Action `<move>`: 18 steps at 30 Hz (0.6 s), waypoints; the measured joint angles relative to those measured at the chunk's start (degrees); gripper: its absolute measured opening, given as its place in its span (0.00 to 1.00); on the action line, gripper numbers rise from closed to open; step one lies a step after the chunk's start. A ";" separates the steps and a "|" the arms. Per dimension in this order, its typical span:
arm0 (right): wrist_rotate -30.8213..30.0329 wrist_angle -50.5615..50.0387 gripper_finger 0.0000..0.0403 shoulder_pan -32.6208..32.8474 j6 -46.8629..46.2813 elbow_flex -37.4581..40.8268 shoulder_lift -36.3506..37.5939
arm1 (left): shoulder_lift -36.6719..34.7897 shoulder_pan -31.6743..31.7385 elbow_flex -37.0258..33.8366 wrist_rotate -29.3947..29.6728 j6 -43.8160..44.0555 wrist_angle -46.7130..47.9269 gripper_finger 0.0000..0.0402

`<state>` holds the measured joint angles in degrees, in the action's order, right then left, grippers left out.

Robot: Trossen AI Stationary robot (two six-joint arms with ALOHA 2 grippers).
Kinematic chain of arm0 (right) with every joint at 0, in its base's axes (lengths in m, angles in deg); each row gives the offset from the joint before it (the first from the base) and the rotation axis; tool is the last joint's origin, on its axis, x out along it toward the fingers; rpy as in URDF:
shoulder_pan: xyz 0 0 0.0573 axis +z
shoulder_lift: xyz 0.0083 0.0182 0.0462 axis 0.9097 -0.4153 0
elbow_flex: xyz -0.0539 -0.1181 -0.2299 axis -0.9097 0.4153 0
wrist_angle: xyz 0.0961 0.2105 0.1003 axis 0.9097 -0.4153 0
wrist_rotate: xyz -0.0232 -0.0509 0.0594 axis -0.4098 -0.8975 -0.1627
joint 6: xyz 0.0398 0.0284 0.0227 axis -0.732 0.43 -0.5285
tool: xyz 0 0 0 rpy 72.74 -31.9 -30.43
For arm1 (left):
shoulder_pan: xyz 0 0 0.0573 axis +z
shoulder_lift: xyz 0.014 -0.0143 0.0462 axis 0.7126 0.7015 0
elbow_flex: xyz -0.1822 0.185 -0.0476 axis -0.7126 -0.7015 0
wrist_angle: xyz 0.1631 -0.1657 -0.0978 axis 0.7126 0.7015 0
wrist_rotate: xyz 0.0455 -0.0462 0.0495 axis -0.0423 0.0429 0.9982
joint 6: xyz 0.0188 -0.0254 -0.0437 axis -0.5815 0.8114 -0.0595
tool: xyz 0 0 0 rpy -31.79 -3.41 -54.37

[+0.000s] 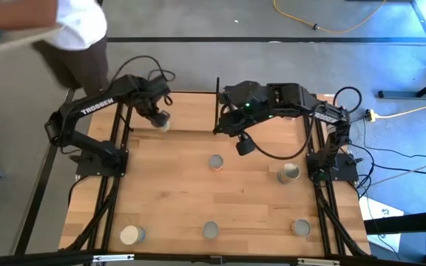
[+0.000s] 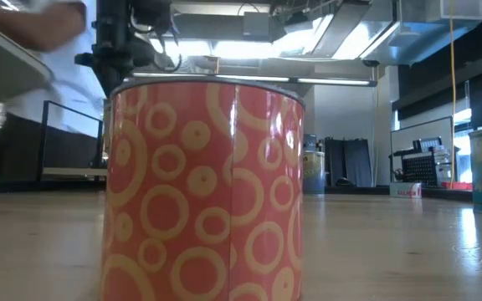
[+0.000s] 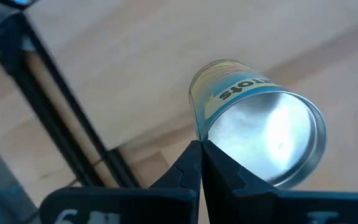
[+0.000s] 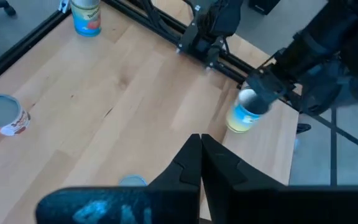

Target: Pick and place cans onto a shelf

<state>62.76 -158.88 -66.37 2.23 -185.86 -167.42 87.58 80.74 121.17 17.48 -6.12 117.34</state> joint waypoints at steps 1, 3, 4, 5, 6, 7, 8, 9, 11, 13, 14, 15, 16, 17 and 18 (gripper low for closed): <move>0.00 0.01 0.02 0.00 0.00 -0.02 0.06 | 0.01 1.48 0.00 0.30 -0.07 -0.24 0.00; 0.00 -0.28 0.02 0.00 0.14 -0.01 0.15 | 0.02 4.32 0.00 0.71 -0.76 -0.85 0.00; 0.00 -0.28 0.02 0.00 0.17 0.00 0.16 | 0.17 5.57 0.00 0.85 -1.19 -1.19 0.00; 0.00 -0.28 0.02 0.00 0.18 -0.02 0.19 | 0.47 6.62 0.00 0.95 -1.31 -1.44 0.00; 0.00 -0.29 0.02 0.00 0.20 -0.02 0.21 | 0.94 7.55 0.00 0.99 -1.34 -1.69 0.00; 0.00 -0.34 0.02 0.00 0.31 -0.02 0.21 | 1.48 8.40 0.00 0.98 -1.37 -1.99 0.00; -0.02 -0.56 0.02 0.00 0.86 0.00 0.21 | 2.03 9.14 0.00 1.00 -1.41 -2.23 0.00; -0.02 -0.82 0.02 0.00 1.30 -0.02 0.21 | 2.69 9.85 0.00 0.99 -1.50 -2.38 0.00; -0.02 -1.17 0.02 0.00 1.53 -0.02 0.21 | 4.38 10.77 0.00 1.05 -2.52 -2.77 0.00; -0.02 -1.66 0.02 0.00 1.51 -0.02 0.21 | 6.11 11.19 -0.04 1.05 -2.91 -3.28 0.00; -0.02 -1.86 0.02 0.00 1.51 -0.02 0.21 | 6.89 11.21 -0.04 0.98 -3.05 -3.47 0.00; -0.02 -1.93 0.02 0.00 1.51 -0.02 0.21 | 7.71 11.21 -0.04 0.79 -3.63 -3.73 0.00; -0.02 -1.95 0.02 0.00 1.51 -0.02 0.21 | 8.53 11.21 -0.04 0.92 -4.34 -3.91 0.00; -0.02 -1.95 0.02 0.00 1.51 -0.02 0.21 | 9.27 11.21 -0.04 1.08 -4.85 -4.00 0.00; -0.02 -1.95 0.02 0.00 1.51 -0.02 0.21 | 9.92 11.21 -0.01 1.55 -5.22 -3.95 0.00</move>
<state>62.74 -160.82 -66.37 3.74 -185.88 -167.21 97.50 91.95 121.16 19.03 -11.34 113.39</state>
